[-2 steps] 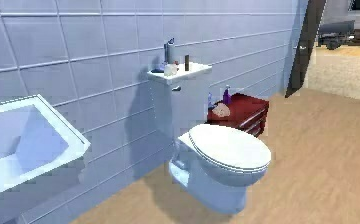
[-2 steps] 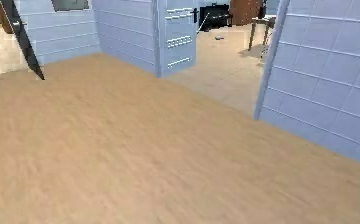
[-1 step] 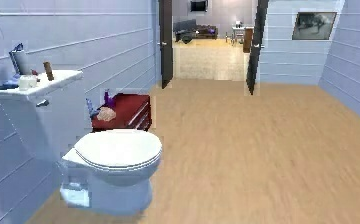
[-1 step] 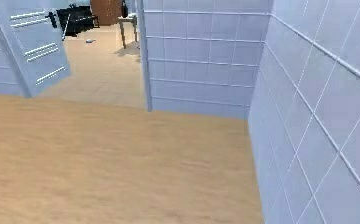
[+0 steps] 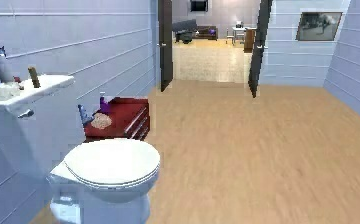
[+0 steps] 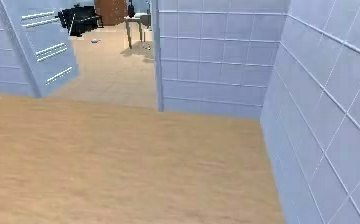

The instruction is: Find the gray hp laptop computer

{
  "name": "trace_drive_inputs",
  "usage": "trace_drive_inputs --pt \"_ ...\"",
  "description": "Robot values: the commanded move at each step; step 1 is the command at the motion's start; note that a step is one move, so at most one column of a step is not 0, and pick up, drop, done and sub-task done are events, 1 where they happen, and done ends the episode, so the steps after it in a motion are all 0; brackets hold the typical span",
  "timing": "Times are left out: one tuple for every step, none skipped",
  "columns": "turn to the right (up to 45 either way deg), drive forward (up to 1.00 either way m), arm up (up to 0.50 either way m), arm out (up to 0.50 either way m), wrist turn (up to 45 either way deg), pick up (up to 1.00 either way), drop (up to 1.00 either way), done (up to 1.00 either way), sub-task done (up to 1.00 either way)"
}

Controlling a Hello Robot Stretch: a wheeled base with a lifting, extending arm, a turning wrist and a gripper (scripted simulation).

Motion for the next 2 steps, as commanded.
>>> trace_drive_inputs --pt "30.0 0.0 0.0 0.0 0.0 0.0 0.0 0.0 0.0" --pt "0.0 0.45 0.0 0.0 0.0 0.0 0.0 0.0 0.0"
